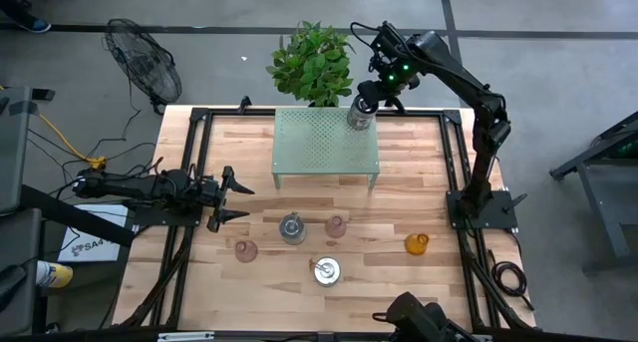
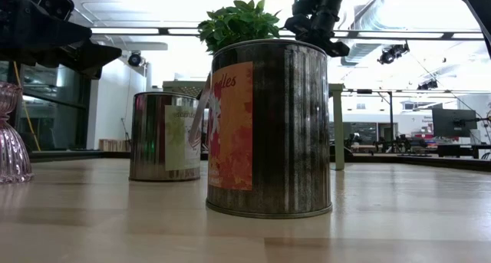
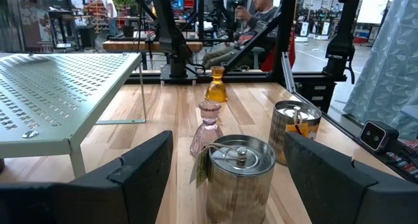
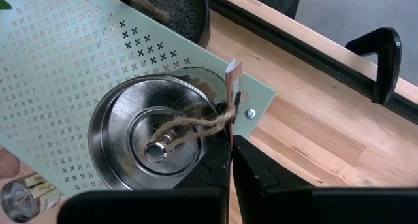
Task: Pick & Place candle stick holders
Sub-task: Put the top right scented candle on the shelf
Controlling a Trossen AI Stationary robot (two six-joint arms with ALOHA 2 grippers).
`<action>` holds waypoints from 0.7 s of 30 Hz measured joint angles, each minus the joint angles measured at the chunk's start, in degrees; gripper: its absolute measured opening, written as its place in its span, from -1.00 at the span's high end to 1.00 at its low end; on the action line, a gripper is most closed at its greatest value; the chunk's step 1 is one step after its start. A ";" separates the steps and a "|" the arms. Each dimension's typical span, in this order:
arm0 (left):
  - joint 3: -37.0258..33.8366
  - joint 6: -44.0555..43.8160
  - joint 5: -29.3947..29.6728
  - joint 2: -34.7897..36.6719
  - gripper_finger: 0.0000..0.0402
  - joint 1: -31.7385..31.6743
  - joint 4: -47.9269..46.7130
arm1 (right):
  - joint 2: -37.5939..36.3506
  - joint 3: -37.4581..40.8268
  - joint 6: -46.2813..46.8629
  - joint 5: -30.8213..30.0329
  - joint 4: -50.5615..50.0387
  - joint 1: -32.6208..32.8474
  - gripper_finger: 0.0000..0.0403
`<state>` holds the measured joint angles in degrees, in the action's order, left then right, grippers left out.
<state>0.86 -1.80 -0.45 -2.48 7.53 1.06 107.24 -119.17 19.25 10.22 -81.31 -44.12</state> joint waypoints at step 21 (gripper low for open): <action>0.00 0.00 0.00 -0.02 -0.43 -0.02 0.00 | 0.07 0.00 0.00 0.00 -1.14 0.02 1.00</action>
<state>0.86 -1.80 -0.45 -2.50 7.51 1.06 107.31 -119.17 19.25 10.22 -82.45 -44.10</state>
